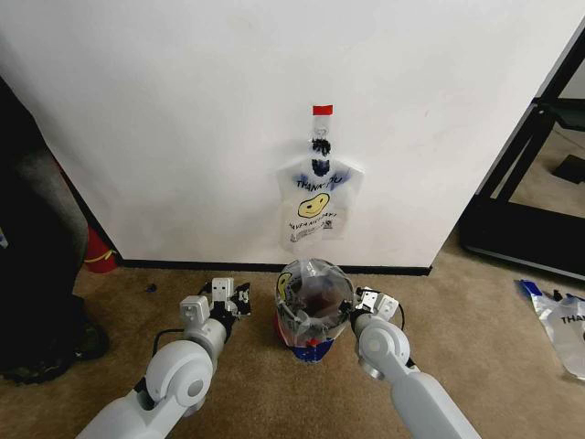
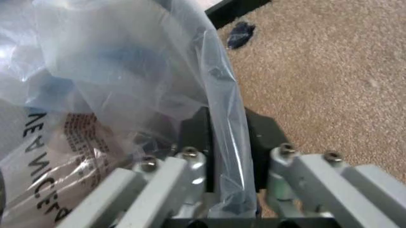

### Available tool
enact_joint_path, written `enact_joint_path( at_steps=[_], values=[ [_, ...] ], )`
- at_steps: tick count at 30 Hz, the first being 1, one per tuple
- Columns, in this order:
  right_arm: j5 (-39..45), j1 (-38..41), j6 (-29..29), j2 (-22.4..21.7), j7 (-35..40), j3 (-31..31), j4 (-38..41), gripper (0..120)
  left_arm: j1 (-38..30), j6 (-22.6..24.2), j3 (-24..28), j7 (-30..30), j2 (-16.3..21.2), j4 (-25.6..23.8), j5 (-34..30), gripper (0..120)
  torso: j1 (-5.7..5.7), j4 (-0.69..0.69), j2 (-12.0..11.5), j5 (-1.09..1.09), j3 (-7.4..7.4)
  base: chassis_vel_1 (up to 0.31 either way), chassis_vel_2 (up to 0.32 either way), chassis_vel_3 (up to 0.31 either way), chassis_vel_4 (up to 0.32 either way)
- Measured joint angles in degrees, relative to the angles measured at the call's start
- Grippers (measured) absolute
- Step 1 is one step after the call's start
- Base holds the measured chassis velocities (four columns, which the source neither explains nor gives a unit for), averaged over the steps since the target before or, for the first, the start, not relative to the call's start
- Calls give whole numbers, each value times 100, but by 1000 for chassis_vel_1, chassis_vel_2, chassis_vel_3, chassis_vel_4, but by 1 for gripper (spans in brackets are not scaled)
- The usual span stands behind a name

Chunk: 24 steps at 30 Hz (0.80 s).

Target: Pick up the garbage bag from the wall and place it over the trash bin.

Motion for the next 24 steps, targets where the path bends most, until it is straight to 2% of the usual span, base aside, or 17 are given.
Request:
enact_joint_path(
  at_steps=[2,3,4,8,10,14,16,17,18,19,22,24],
  values=[
    [-11,2,0,-23,-5,-23,35,21,27,2,-22,-7,-10,-36,-2,20,0,1,0,1,0,0,0,0,0],
    [-16,26,1,-56,-2,-57,87,27,69,5,-54,-9,-23,-81,-2,23,0,1,0,0,0,0,0,0,0],
    [-16,38,1,-66,0,-69,101,27,87,6,-63,-9,-30,-98,0,27,0,2,0,0,0,0,0,0,0],
    [-12,176,25,-237,-25,-206,220,47,343,-5,-133,-3,-165,-297,162,46,0,1,0,-3,0,0,0,0,0],
    [-7,195,44,-265,-47,-221,239,49,381,-13,-148,-3,-187,-323,194,48,0,1,0,-4,0,0,0,0,0],
    [238,244,65,-661,-321,-265,562,67,636,-81,-353,-12,-220,-508,364,68,0,2,-1,-3,-1,0,0,0,0],
    [380,238,-2,-847,-375,-261,729,76,739,-92,-465,-11,-180,-569,368,74,0,0,0,-5,-1,0,0,0,0],
    [380,238,-2,-847,-375,-261,729,76,739,-92,-465,-11,-180,-569,368,74,0,0,0,-5,-1,0,0,0,0],
    [453,237,-38,-926,-390,-249,791,81,798,-99,-514,-8,-153,-589,370,80,0,1,0,-4,-2,0,0,0,0],
    [489,239,-62,-968,-399,-240,815,82,824,-103,-534,-7,-144,-594,370,80,0,1,0,-4,-1,0,0,0,0],
    [583,408,-181,-1077,-431,-260,689,97,966,-108,-570,17,-103,-605,397,95,0,0,0,-4,-1,0,0,0,0],
    [585,518,-233,-1079,-442,-329,564,98,1002,-108,-541,21,-108,-606,433,98,0,0,0,-4,-1,0,0,0,0]
  ],
)
